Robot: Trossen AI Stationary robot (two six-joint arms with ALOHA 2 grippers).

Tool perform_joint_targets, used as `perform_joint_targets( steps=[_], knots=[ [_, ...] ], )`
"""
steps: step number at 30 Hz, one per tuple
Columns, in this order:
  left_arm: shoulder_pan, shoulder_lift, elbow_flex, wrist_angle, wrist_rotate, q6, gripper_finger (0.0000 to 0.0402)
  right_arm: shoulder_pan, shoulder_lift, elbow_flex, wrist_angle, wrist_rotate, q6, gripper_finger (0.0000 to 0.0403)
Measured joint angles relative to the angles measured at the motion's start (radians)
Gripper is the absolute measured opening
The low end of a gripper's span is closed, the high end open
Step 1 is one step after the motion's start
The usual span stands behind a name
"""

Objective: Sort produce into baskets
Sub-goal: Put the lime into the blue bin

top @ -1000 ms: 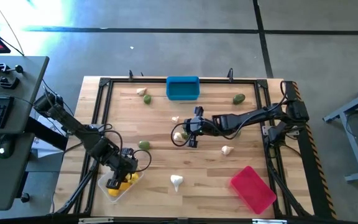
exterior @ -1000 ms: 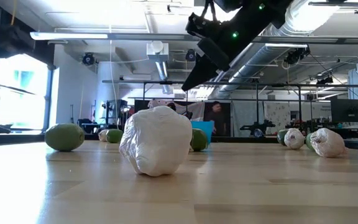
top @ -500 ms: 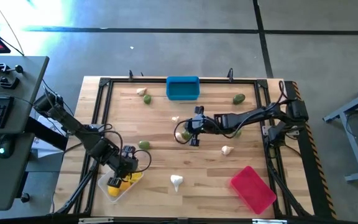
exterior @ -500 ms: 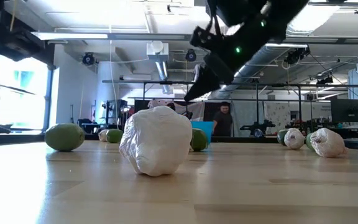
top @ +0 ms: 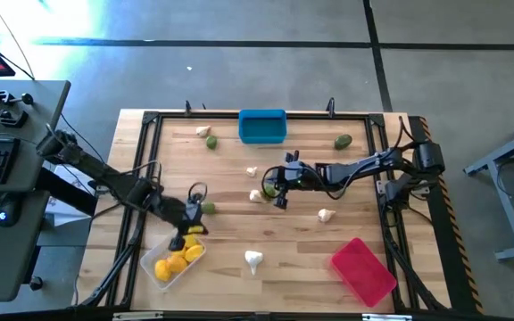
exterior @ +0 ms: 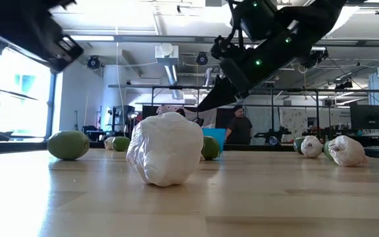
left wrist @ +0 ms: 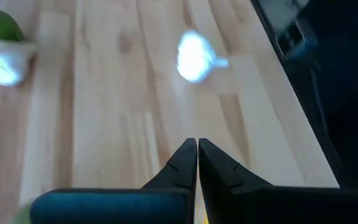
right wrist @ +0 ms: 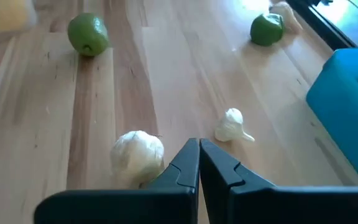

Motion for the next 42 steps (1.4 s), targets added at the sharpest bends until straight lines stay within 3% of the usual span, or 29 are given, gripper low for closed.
perform_joint_targets(
  steps=[6,10,16,20,29,37,42],
  knots=[
    [0.168,-0.017,-0.132,0.278,0.099,0.095,0.0001,0.0,0.0,0.0,-0.078,-0.013,0.129,0.0038],
    [0.276,-0.01,-0.196,0.439,0.155,0.128,0.0001,0.017,0.0,0.0,-0.127,-0.03,0.227,0.0108],
    [0.397,-0.01,-0.272,0.617,0.169,0.175,0.0001,0.061,0.033,0.001,-0.104,0.026,0.259,0.0234],
    [0.458,-0.01,-0.321,0.691,0.169,0.193,0.0001,0.063,0.067,0.001,-0.098,0.063,0.28,0.028],
    [0.572,-0.01,-0.362,0.725,0.169,0.233,0.0001,0.055,0.126,0.002,-0.03,0.069,0.283,0.0286],
    [0.62,-0.01,-0.362,0.789,0.151,0.18,0.0,0.008,0.148,0.002,0.029,0.02,0.308,0.0286],
    [0.621,-0.01,-0.362,0.809,0.089,0.174,0.0,-0.02,0.148,0.002,-0.011,-0.049,0.3,0.0264]
  ],
)
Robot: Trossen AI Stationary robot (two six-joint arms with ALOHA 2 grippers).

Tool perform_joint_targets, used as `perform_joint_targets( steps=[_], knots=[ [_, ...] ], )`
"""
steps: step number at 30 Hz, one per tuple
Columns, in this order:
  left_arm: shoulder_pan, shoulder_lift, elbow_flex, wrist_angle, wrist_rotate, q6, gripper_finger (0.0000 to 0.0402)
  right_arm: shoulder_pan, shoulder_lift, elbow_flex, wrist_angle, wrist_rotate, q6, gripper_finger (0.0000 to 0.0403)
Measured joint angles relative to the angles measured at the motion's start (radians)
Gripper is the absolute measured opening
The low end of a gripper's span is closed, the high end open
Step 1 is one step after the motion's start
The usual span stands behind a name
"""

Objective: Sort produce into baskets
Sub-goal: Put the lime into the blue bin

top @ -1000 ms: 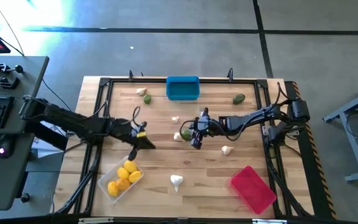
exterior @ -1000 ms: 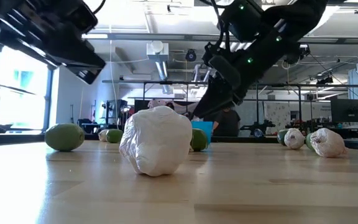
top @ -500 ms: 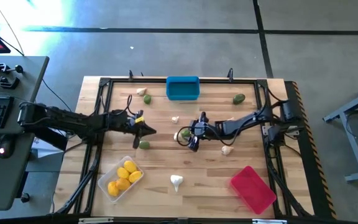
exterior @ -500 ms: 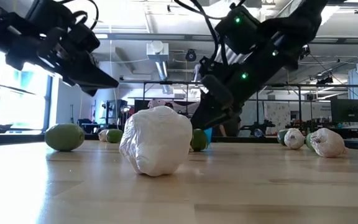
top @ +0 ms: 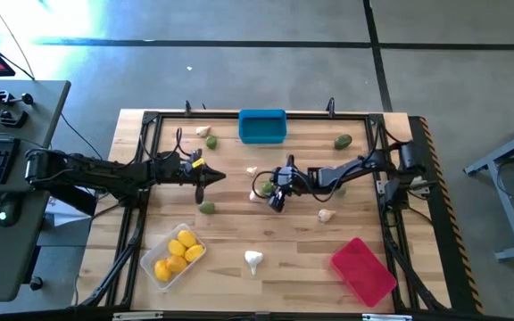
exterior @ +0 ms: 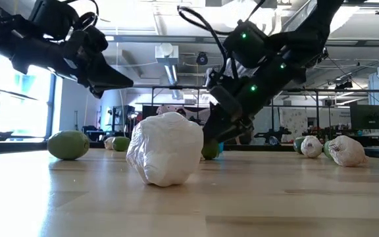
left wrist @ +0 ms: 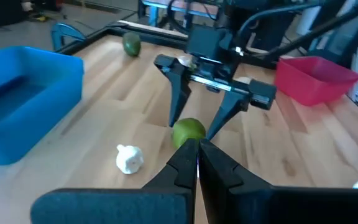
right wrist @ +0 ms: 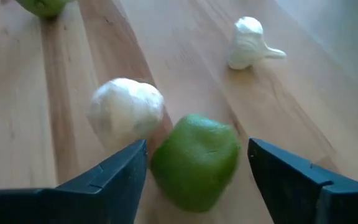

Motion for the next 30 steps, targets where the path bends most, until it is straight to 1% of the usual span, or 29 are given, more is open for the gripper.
perform_joint_targets(
  steps=[4,9,11,14,17,20,22,26,30],
  knots=[
    [0.0,0.0,0.0,0.013,-0.026,-0.026,0.0,-0.015,0.0,0.0,-0.014,-0.037,-0.017,0.024],
    [-0.003,0.0,0.0,0.029,-0.03,-0.019,0.0,-0.02,0.0,0.0,-0.01,-0.078,-0.019,0.0208],
    [-0.003,0.0,0.0,0.033,-0.047,-0.009,0.0,-0.025,0.0,0.0,0.0,-0.106,-0.019,0.0194],
    [-0.002,0.001,0.0,0.062,-0.055,-0.008,0.0,-0.034,-0.007,0.0,0.021,-0.118,-0.019,0.0174],
    [-0.002,0.001,0.0,0.093,-0.055,-0.013,0.0,-0.062,-0.044,0.0,0.028,-0.12,-0.019,0.0164],
    [0.0,0.001,0.0,0.096,-0.079,0.034,0.0,-0.112,-0.096,0.0,0.029,-0.117,-0.04,0.0163],
    [0.011,0.001,0.0,0.096,-0.094,0.066,0.0,-0.156,-0.128,0.02,-0.003,-0.118,-0.058,0.0162],
    [0.059,0.001,0.0,0.095,-0.099,0.079,0.0,-0.27,-0.143,0.143,-0.158,-0.116,-0.118,0.0161],
    [0.094,0.002,0.0,0.083,-0.088,0.077,0.0,-0.389,-0.11,0.275,-0.279,-0.135,-0.199,0.016]
  ],
)
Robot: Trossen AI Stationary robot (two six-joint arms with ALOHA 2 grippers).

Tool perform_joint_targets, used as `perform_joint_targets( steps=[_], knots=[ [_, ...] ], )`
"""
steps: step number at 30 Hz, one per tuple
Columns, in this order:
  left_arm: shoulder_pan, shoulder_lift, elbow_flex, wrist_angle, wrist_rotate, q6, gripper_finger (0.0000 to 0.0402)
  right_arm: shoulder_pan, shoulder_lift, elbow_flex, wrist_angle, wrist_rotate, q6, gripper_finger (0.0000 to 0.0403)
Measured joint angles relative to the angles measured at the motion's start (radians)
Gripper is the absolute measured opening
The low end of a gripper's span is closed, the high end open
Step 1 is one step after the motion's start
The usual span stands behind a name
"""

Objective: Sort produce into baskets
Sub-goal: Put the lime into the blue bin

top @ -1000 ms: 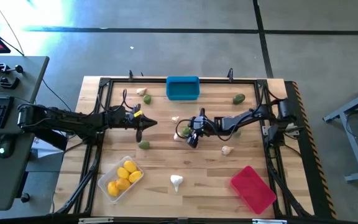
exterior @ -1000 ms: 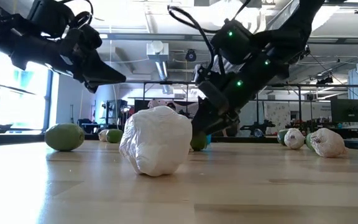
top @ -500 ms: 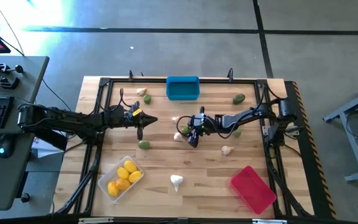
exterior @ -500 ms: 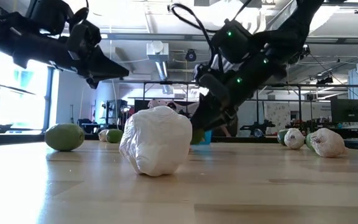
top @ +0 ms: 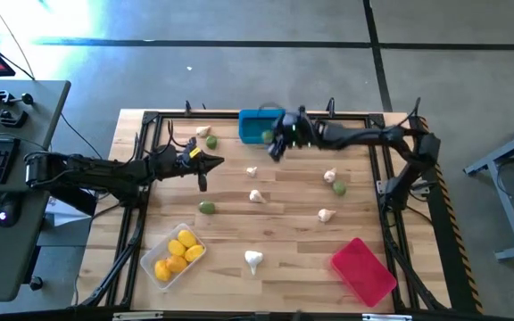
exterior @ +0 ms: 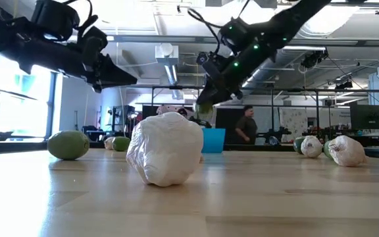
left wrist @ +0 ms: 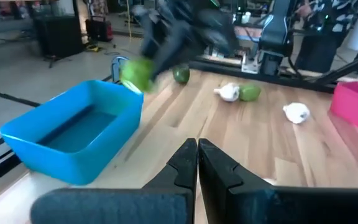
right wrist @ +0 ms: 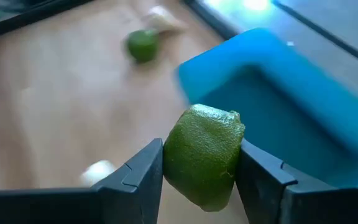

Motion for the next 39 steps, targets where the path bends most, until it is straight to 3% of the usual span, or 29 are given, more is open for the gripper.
perform_joint_targets(
  steps=[7,15,19,29,39],
  knots=[
    [0.015,0.001,0.0,-0.023,0.03,0.002,0.0,-0.147,0.107,0.11,-0.067,-0.1,-0.077,0.016],
    [0.015,0.001,0.0,-0.024,0.103,-0.024,0.0,-0.215,0.216,0.171,-0.1,-0.101,-0.089,0.016],
    [0.015,0.001,0.0,-0.071,0.104,-0.024,0.0,-0.229,0.24,0.178,-0.093,-0.093,-0.113,0.016],
    [0.016,0.001,0.0,-0.079,-0.005,0.016,0.0,-0.237,0.25,0.178,-0.1,-0.092,-0.089,0.0163],
    [0.022,0.001,0.0,-0.133,0.091,0.029,0.0,-0.207,0.25,0.178,-0.088,-0.048,-0.062,0.0206]
  ],
)
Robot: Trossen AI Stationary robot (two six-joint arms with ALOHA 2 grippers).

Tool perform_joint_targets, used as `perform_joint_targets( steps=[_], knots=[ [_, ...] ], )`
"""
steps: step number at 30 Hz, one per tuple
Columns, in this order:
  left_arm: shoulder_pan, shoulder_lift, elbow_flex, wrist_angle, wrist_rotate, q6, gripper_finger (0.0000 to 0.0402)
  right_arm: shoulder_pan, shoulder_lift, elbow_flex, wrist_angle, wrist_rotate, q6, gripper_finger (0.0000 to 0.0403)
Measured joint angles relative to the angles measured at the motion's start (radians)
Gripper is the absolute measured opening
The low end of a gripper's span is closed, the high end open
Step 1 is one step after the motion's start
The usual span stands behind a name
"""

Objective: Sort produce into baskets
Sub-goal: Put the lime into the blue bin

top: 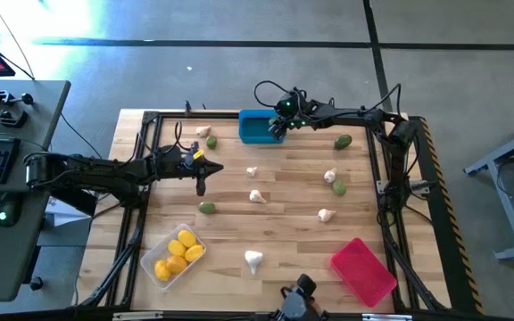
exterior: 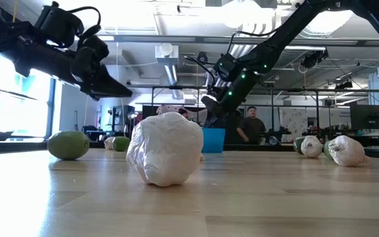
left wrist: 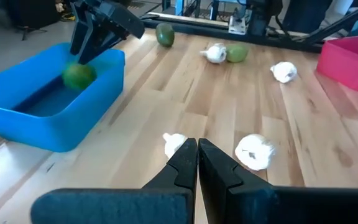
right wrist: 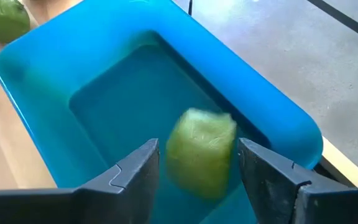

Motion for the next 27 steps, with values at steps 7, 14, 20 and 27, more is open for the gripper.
perform_joint_targets(
  steps=[7,14,20,27],
  knots=[
    [0.014,0.0,0.0,-0.013,0.013,0.002,0.0,0.001,0.0,0.0,0.003,0.0,0.0,0.0193],
    [0.014,0.0,0.0,-0.013,0.015,0.002,0.0,0.008,-0.04,0.0,-0.012,-0.021,-0.048,0.0147],
    [0.015,0.0,0.0,-0.006,0.01,0.028,0.0,0.068,-0.128,-0.054,0.014,0.044,-0.054,0.0055],
    [0.028,0.0,0.0,-0.009,0.001,0.01,0.0,0.118,-0.239,-0.272,0.188,0.131,0.124,0.0013]
  ],
)
